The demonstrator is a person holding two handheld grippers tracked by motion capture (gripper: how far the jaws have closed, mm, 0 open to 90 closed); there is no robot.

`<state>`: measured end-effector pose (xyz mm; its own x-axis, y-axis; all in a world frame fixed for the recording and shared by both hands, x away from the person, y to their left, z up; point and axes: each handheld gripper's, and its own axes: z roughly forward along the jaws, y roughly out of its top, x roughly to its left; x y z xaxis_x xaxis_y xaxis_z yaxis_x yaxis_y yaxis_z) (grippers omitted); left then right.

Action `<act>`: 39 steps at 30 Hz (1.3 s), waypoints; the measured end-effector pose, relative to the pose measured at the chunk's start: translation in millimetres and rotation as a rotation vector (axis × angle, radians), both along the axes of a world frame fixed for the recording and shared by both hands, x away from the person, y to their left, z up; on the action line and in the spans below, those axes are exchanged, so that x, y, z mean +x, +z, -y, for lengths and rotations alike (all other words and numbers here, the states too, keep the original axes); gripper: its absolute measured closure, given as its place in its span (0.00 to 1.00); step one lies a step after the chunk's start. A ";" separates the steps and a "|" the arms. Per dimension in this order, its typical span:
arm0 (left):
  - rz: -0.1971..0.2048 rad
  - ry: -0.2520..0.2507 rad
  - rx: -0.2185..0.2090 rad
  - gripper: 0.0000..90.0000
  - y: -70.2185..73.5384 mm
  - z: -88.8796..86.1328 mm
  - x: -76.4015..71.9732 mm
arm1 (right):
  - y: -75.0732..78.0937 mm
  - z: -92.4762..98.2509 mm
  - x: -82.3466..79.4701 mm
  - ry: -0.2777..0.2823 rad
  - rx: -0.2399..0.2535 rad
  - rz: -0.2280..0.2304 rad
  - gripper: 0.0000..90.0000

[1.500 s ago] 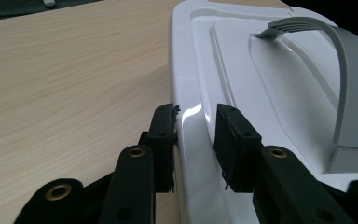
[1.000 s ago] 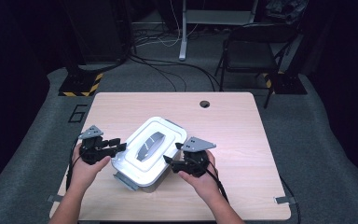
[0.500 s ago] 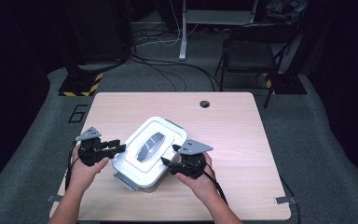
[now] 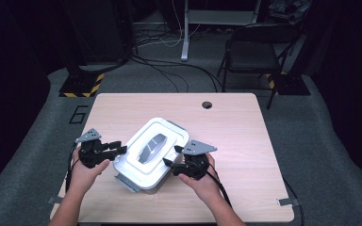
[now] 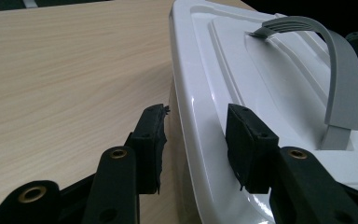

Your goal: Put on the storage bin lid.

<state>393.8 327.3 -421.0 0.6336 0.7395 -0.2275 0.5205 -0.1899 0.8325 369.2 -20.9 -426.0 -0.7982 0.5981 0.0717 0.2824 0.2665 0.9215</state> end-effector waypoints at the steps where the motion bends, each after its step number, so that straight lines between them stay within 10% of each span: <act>1: -0.001 -0.001 0.003 0.64 0.3 -0.5 -0.6 | 0.0 0.1 -0.6 0.001 0.000 -0.003 0.42; 19: 0.007 0.047 -0.051 0.49 8.6 -9.9 -5.5 | 5.0 8.7 -1.9 -0.029 -0.025 -0.036 0.41; 39: 0.082 0.171 -0.027 0.44 14.9 -62.1 -7.0 | 24.6 65.7 6.5 -0.177 -0.009 -0.018 0.39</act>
